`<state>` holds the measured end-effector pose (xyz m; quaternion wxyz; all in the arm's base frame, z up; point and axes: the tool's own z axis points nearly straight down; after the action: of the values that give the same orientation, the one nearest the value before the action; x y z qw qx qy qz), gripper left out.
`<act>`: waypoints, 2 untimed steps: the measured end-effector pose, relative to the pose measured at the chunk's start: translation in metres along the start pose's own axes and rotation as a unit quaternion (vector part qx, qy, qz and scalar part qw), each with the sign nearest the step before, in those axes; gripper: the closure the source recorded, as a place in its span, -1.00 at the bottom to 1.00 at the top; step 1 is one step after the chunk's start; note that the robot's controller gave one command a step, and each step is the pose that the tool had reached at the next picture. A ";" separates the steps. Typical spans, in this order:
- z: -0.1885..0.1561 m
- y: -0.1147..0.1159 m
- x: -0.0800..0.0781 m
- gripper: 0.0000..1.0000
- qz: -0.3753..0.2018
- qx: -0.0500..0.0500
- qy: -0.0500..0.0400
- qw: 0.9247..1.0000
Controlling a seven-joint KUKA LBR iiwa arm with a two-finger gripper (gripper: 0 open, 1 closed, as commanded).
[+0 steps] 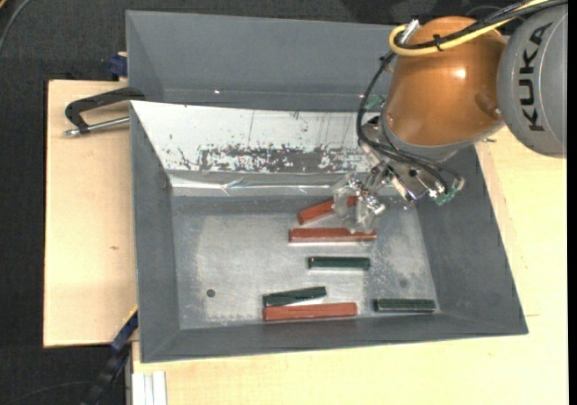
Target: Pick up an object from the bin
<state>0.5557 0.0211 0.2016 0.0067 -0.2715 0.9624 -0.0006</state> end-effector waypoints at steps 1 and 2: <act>0.003 0.000 0.002 -1.00 0.002 -0.002 0.003 1.000; 0.081 -0.038 0.088 -1.00 -0.103 -0.004 0.008 0.995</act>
Offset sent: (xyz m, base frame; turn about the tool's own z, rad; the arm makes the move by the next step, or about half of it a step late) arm 0.0000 0.0000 0.0000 0.0000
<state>0.5012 -0.0570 0.1197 -0.0022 -0.3692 0.9294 0.0006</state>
